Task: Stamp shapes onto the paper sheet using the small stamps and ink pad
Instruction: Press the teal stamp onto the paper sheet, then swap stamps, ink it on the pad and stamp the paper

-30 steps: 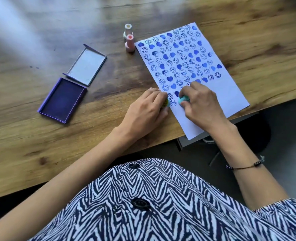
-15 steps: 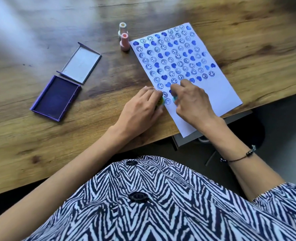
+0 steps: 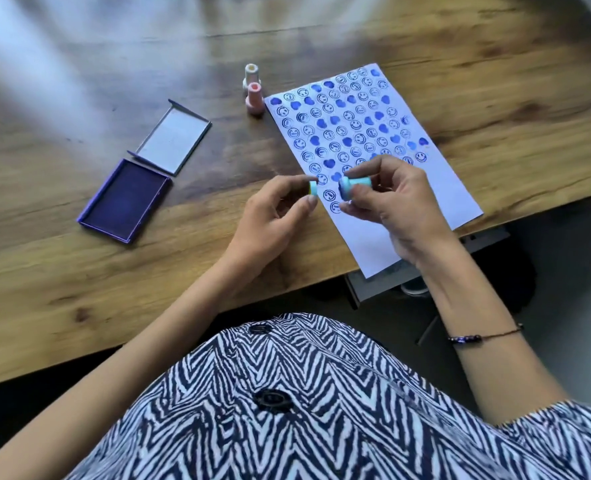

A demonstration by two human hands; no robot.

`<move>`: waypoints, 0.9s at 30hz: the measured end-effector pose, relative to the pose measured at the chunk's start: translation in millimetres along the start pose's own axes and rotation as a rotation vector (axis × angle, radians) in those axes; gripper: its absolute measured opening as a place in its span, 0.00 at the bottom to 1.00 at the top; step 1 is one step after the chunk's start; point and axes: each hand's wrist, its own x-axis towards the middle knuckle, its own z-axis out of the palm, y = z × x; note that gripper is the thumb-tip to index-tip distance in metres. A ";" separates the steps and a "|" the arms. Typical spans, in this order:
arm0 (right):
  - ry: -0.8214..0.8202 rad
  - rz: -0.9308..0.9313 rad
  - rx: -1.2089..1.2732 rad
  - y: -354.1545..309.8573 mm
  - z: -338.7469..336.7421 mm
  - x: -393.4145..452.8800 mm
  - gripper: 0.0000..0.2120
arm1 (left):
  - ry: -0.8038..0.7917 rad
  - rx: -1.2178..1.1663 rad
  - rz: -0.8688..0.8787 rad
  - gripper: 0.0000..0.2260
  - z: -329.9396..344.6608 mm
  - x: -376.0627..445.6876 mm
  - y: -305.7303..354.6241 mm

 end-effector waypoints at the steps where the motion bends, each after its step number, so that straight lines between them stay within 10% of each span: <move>1: -0.015 -0.016 0.005 0.8 4.7 -1.5 0.11 | 0.003 -0.082 -0.043 0.13 0.2 -1.1 1.6; 21: -0.028 -0.205 -0.037 0.7 41.6 0.9 0.09 | 0.078 -0.211 -0.102 0.04 -17.0 -3.9 19.7; 27: -0.082 -0.434 -0.800 -4.0 76.0 37.5 0.05 | 0.291 0.128 -0.181 0.10 -48.3 3.3 9.0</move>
